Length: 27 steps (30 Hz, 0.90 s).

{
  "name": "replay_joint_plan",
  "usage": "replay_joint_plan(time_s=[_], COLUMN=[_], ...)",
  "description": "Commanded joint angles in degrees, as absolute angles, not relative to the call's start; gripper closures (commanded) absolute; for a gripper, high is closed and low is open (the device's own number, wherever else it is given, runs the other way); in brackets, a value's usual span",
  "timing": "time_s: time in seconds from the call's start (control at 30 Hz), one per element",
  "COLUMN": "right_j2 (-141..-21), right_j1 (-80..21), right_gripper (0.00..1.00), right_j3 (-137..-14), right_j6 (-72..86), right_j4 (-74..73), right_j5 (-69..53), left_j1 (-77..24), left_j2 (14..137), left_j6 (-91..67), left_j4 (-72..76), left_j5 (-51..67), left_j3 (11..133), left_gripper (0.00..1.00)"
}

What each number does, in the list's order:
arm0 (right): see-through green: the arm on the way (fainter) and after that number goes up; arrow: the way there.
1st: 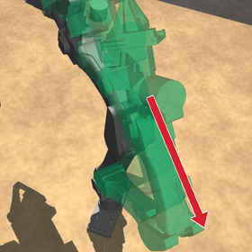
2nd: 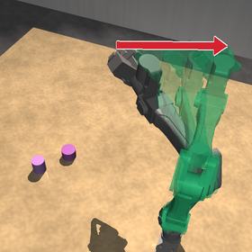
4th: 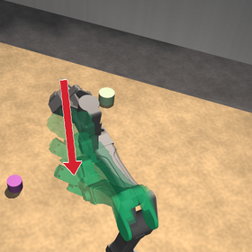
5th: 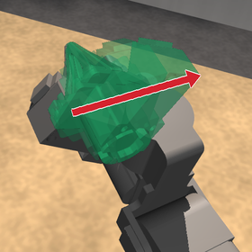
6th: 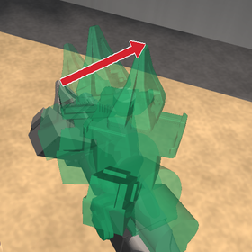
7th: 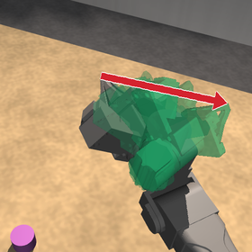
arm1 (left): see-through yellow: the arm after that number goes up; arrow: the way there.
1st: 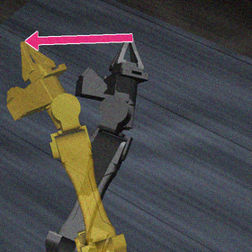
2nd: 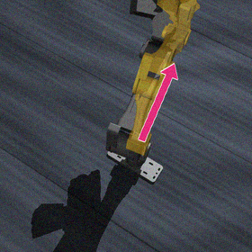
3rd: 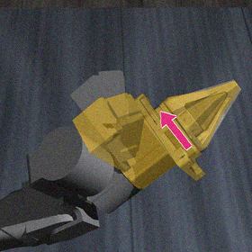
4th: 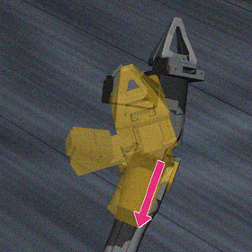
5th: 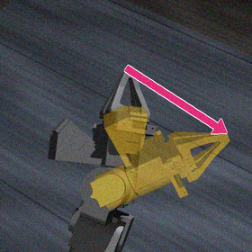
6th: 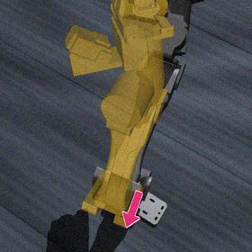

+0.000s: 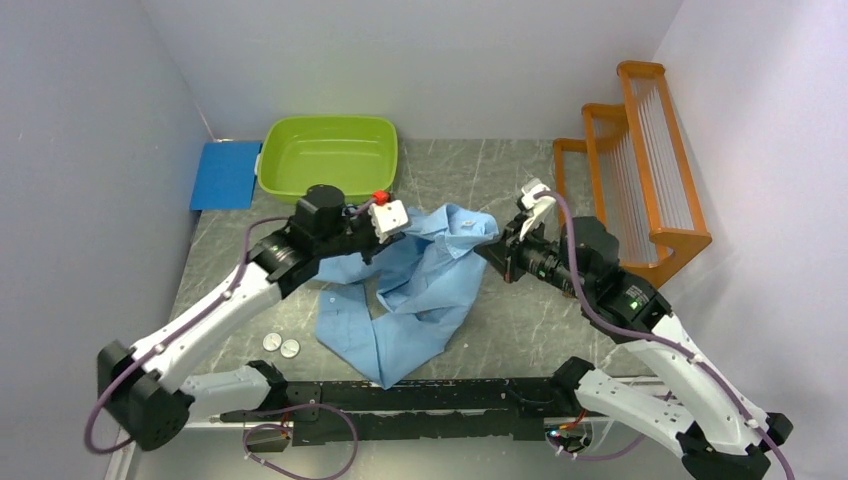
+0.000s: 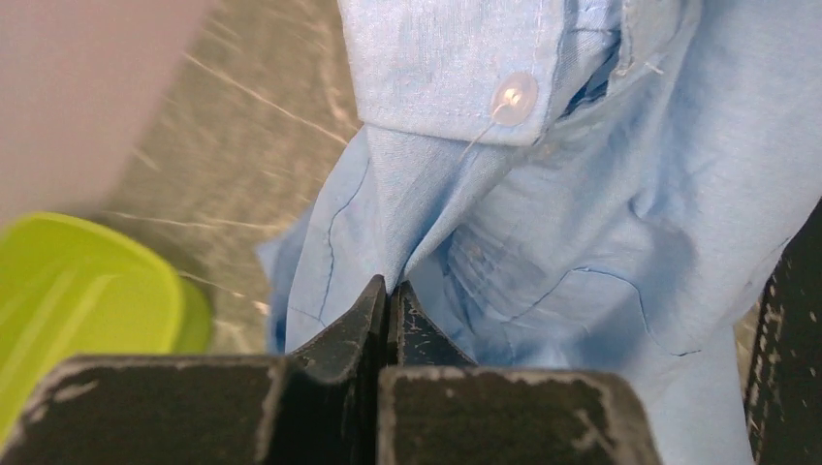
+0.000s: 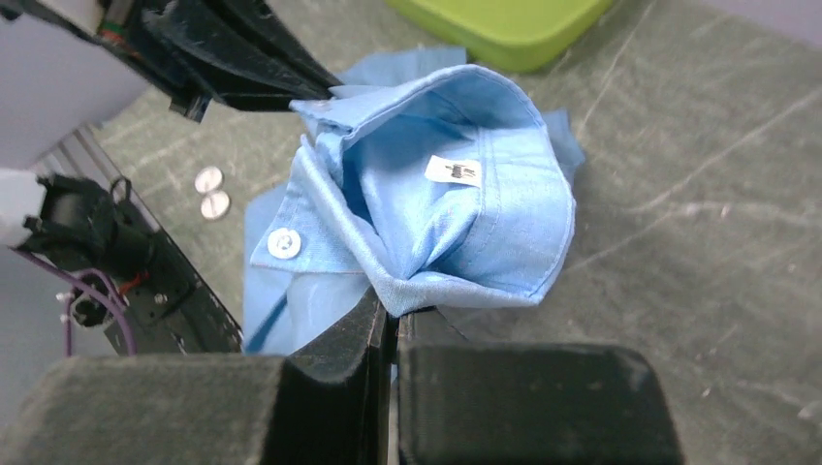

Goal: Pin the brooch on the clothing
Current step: Flatten out the clothes at the center of the board.

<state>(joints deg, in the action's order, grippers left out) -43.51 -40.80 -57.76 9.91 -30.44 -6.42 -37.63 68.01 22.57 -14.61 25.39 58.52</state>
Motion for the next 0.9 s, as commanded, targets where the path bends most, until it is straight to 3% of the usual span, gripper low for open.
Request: replay_joint_plan(time_s=[0.0, 0.23, 0.5, 0.87], right_j2=[-44.7, -50.5, -54.2, -49.7], right_j1=[-40.7, -40.7, -40.7, -40.7], right_gripper=[1.0, 1.0, 1.0, 1.0], right_j3=[-67.6, -82.6, -100.9, -103.1], right_j6=[7.8, 5.8, 4.8, 6.7], right_j4=[-28.0, -29.2, -29.6, -25.5], right_j5=[-4.2, -7.2, -12.0, -15.2], left_j1=[-38.2, -38.4, -38.4, -38.4], left_j2=[59.7, 52.3, 50.2, 48.7], left_j6=[20.6, 22.8, 24.6, 22.2], left_j4=[-13.0, -15.0, -15.7, -21.3], left_j5=[15.5, 13.0, 21.3, 31.8], left_j3=[63.9, 74.9, 88.6, 96.8], left_gripper=[0.97, 0.97, 0.97, 0.97])
